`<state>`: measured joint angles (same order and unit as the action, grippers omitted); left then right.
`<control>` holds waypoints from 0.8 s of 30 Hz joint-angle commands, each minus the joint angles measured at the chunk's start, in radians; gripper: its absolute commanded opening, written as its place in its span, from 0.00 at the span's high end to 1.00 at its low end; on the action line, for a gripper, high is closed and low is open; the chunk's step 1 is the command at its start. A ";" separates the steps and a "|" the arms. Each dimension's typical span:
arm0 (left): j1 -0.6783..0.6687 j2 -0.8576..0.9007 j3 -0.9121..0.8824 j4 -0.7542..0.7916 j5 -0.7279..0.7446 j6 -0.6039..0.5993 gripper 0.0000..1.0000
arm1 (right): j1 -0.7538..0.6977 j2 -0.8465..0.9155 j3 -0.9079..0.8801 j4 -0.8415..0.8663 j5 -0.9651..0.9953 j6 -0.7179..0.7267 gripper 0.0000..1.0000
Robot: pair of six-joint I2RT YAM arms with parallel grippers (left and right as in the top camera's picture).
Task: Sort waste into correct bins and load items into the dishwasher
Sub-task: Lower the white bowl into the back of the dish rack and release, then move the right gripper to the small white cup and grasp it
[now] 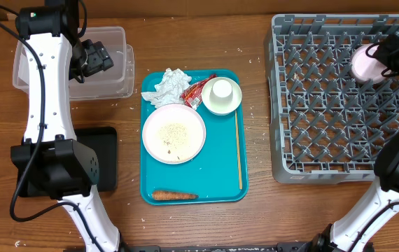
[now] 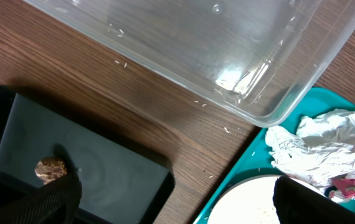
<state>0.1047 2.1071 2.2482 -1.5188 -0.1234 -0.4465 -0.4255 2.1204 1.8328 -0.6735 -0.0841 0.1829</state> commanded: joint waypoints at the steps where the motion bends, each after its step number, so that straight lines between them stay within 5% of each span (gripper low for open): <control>1: 0.000 0.005 0.010 0.002 0.001 -0.014 0.00 | -0.002 0.013 0.012 0.016 0.034 -0.005 0.96; 24: -0.002 0.005 0.010 0.002 0.001 -0.014 0.00 | 0.001 0.017 0.071 -0.024 0.077 -0.001 0.96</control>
<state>0.1047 2.1071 2.2482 -1.5188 -0.1234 -0.4465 -0.4255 2.1818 1.8412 -0.6727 0.0071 0.1829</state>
